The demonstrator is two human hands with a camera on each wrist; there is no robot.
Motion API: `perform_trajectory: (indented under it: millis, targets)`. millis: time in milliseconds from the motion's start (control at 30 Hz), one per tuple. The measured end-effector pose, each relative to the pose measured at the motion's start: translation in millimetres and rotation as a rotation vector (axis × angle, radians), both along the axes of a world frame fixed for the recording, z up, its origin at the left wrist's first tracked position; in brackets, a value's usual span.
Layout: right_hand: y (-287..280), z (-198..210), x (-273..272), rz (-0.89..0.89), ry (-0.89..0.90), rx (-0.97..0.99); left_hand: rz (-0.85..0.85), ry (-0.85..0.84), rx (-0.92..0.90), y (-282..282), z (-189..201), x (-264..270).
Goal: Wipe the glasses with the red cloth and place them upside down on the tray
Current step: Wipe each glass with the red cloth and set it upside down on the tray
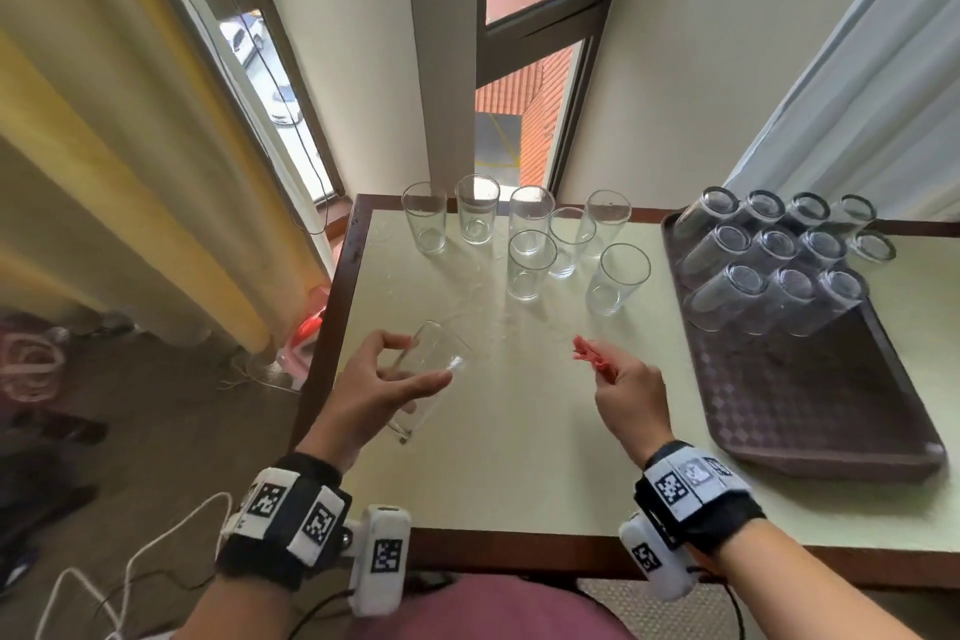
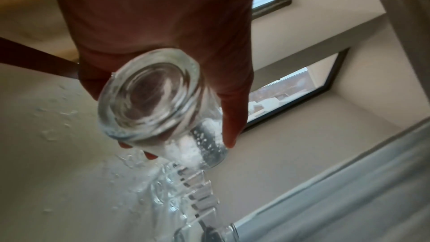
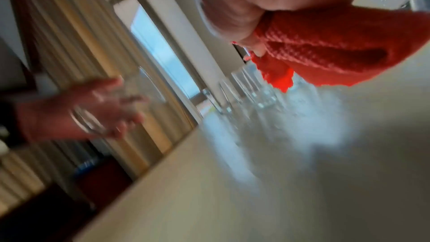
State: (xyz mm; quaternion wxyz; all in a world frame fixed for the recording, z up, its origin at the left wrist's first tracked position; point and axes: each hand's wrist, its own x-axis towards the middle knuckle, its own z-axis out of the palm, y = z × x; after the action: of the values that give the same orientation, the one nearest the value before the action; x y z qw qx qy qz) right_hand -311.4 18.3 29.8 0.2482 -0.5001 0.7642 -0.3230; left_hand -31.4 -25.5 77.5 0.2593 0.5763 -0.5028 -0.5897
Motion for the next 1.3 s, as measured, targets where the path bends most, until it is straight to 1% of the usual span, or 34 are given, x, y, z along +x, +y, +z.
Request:
perform_trajectory:
  millis: [33,67,133,200,267,367,500,567,633,667,767,800,833,900,933,967,1067,1133,1200,1267,1300]
  targets:
    - [1.4,-9.8,-1.6,0.057,0.111,0.022,0.016,-0.004,0.010,1.2,-3.0,7.1]
    - [2.8,-19.2,-1.0,0.133,0.163,0.075,0.031,-0.007,0.020,2.5,-5.9,14.1]
    - [7.3,-39.1,7.9,0.297,0.160,0.246,0.050,-0.002,0.037,3.9,-11.2,25.5]
    - [14.4,-55.7,22.4,0.400,0.202,0.443,0.065,0.004,0.051,3.4,-16.2,34.0]
    - [20.2,-62.9,35.7,0.438,0.292,0.553,0.065,0.014,0.069,1.9,-20.7,39.9]
    - [24.2,-65.0,45.3,0.469,0.387,0.638,0.028,0.034,0.092,-0.9,-26.1,42.8]
    - [20.0,-63.5,50.4,0.478,0.402,0.742,-0.061,0.080,0.107,-1.5,-31.9,38.6]
    - [15.1,-59.9,51.3,0.469,0.355,0.762,-0.120,0.119,0.110,-0.8,-31.9,32.7]
    - [10.4,-48.3,49.0,0.390,0.192,0.724,-0.181,0.154,0.105,-0.5,-29.3,22.8]
    - [10.2,-39.9,48.9,0.329,0.098,0.661,-0.207,0.167,0.101,-0.6,-28.5,17.6]
    - [16.9,-20.0,49.6,0.138,-0.105,0.350,-0.269,0.193,0.081,-0.9,-27.0,0.4]
    - [20.4,-12.8,49.0,0.105,-0.215,0.284,-0.289,0.193,0.064,-0.8,-25.0,-6.7]
    - [23.6,-6.2,47.7,0.082,-0.361,0.255,-0.300,0.197,0.042,-0.3,-22.8,-15.0]
    - [28.9,11.7,42.8,0.045,-0.669,0.278,-0.312,0.212,-0.004,1.2,-15.6,-34.1]
    - [30.7,21.4,38.0,0.029,-0.794,0.306,-0.319,0.220,-0.025,2.2,-11.2,-45.0]
    - [32.2,28.6,30.6,0.021,-0.880,0.335,-0.326,0.231,-0.046,3.3,-8.5,-56.8]
    - [38.1,44.2,-0.9,0.070,-1.081,0.344,-0.313,0.278,-0.063,5.4,-3.5,-93.2]
    - [44.5,50.0,-23.2,0.109,-1.239,0.297,-0.309,0.331,-0.054,7.9,1.8,-117.4]
    - [51.3,53.9,-46.5,0.112,-1.381,0.238,-0.320,0.356,-0.079,11.4,7.6,-143.0]
    - [56.8,54.2,-73.3,0.084,-1.457,0.147,-0.344,0.398,-0.114,16.3,9.9,-170.8]
    - [58.3,55.4,-87.5,0.070,-1.461,0.109,-0.357,0.417,-0.131,18.4,8.9,-184.6]
